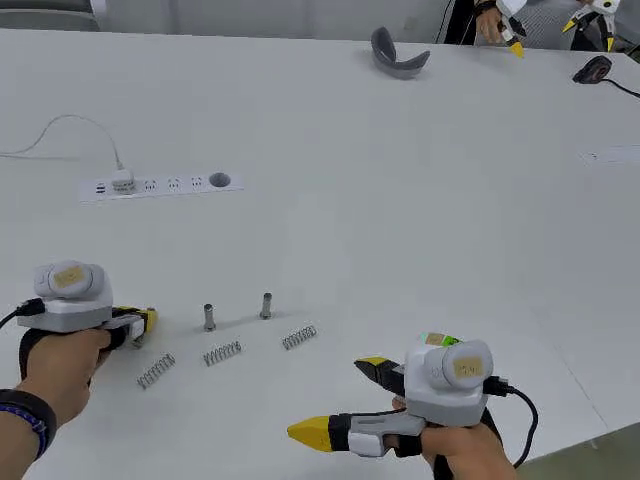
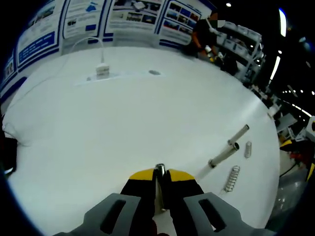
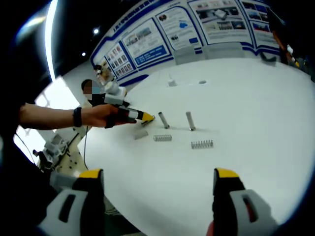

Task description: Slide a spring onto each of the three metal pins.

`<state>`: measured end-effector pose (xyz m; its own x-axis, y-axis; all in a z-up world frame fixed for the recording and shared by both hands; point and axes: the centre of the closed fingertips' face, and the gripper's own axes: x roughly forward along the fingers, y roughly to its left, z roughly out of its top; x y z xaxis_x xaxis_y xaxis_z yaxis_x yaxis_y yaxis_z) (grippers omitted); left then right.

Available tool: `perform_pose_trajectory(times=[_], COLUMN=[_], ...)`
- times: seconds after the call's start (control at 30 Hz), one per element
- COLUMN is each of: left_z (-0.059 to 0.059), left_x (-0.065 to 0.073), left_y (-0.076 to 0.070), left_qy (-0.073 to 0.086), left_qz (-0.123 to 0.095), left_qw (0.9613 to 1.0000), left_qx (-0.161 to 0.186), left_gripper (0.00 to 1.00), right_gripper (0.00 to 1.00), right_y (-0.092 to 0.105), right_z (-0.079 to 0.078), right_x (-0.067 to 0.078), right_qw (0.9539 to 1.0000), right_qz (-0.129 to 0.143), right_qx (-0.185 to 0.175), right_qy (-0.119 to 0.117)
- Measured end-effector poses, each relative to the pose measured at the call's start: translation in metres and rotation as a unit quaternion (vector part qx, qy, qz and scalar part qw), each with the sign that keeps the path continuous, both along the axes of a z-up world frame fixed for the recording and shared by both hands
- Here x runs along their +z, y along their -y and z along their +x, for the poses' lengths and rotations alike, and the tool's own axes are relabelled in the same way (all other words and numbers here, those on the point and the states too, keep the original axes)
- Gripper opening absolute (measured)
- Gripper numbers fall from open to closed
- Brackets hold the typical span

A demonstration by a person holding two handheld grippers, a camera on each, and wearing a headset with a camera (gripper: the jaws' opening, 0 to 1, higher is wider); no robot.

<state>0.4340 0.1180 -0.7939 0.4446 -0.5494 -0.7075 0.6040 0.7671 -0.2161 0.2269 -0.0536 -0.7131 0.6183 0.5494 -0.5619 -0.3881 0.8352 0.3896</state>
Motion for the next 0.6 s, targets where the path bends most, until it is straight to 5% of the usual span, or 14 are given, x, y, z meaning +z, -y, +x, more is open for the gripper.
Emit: perform_pose_trajectory(times=[0.07, 0.2, 0.37, 0.4, 0.43, 0.47, 0.57, 0.6], left_z=[-0.003, -0.003, -0.002, -0.001, -0.002, -0.005, -0.004, -0.003], left_x=[0.000, -0.002, -0.004, -0.004, -0.004, -0.004, -0.004, -0.005], left_y=[-0.001, -0.002, 0.004, 0.003, 0.004, 0.007, 0.007, 0.006], left_qy=[0.009, 0.042, 0.054, 0.060, 0.078, 0.078, 0.075, 0.062], left_qz=[0.025, 0.088, 0.109, 0.122, 0.142, 0.142, 0.143, 0.136], left_qw=[0.9993, 0.9910, 0.9860, 0.9829, 0.9748, 0.9724, 0.9741, 0.9788], left_qx=[-0.025, -0.092, -0.114, -0.124, -0.153, -0.168, -0.158, -0.140], left_gripper=[0.09, 0.09, 0.12, 0.12, 0.12, 0.11, 0.09, 0.09], right_gripper=[0.93, 0.93, 0.93, 0.93, 0.93, 0.93, 0.93, 0.93], right_y=[0.000, 0.000, -0.003, -0.004, -0.004, -0.004, -0.004, -0.005], right_z=[0.000, -0.001, -0.001, -0.001, 0.000, 0.000, 0.001, 0.001], right_x=[0.000, 0.000, -0.002, -0.002, -0.001, -0.001, -0.001, -0.001], right_qw=[1.0000, 1.0000, 1.0000, 1.0000, 1.0000, 1.0000, 1.0000, 1.0000], right_qz=[0.000, 0.001, 0.000, 0.001, 0.001, 0.002, 0.003, 0.003], right_qx=[-0.001, -0.001, 0.003, 0.004, 0.003, 0.003, 0.002, 0.002], right_qy=[0.001, 0.000, -0.002, -0.002, -0.002, -0.002, -0.001, -0.002])
